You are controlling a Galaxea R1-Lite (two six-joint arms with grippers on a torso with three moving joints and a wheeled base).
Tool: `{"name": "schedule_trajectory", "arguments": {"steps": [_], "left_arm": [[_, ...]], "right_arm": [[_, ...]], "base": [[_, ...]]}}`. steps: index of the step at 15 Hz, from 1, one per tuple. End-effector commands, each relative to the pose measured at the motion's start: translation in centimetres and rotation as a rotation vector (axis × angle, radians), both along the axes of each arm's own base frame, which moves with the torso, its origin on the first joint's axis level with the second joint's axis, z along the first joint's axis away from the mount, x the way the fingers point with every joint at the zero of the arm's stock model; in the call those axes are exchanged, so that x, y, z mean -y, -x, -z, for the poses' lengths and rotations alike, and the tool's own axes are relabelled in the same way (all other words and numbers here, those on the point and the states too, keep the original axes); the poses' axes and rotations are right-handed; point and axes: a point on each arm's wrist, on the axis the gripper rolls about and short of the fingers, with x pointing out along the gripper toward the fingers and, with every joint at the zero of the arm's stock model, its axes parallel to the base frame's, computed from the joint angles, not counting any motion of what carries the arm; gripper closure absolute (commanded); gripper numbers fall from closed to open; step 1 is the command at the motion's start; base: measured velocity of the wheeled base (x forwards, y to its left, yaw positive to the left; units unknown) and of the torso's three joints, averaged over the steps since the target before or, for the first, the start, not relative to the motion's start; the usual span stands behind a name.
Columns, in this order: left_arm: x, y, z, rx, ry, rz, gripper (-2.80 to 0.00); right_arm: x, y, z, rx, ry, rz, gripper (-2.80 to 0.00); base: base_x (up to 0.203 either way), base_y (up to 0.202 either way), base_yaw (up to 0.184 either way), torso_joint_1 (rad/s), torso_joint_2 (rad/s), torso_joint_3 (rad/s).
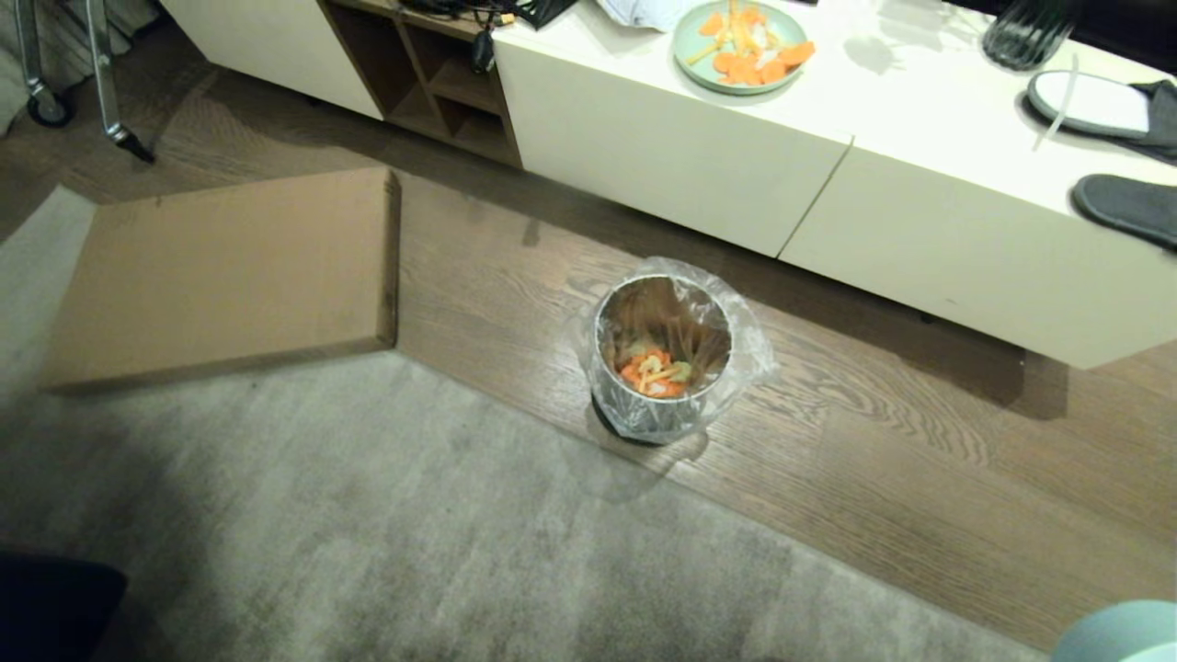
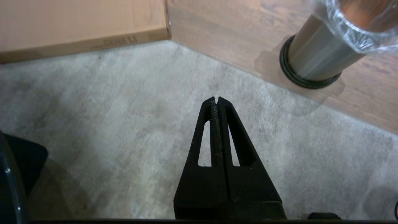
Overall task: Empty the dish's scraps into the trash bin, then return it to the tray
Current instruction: Put the bowl back to the table
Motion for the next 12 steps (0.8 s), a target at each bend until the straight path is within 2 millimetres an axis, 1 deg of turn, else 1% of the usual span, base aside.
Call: {"name": "schedule_trajectory", "arguments": {"steps": [1,12], "left_arm": [[0.0,0.0,-0.01,0.001,0.002,0.0,0.0],[0.0,0.0,-0.01,0.001,0.0,0.001,0.0]], "right_arm": [[0.0,-0.01,-0.01,-0.001,-0.001,0.001,0.0],[0.0,0.0,-0.01,0.001,0.001,0.001,0.0]], "base": [[0.0,0.0,0.0,0.004,0.0,0.194],[0.0,0.0,0.0,0.003,0.0,0.204]]}}
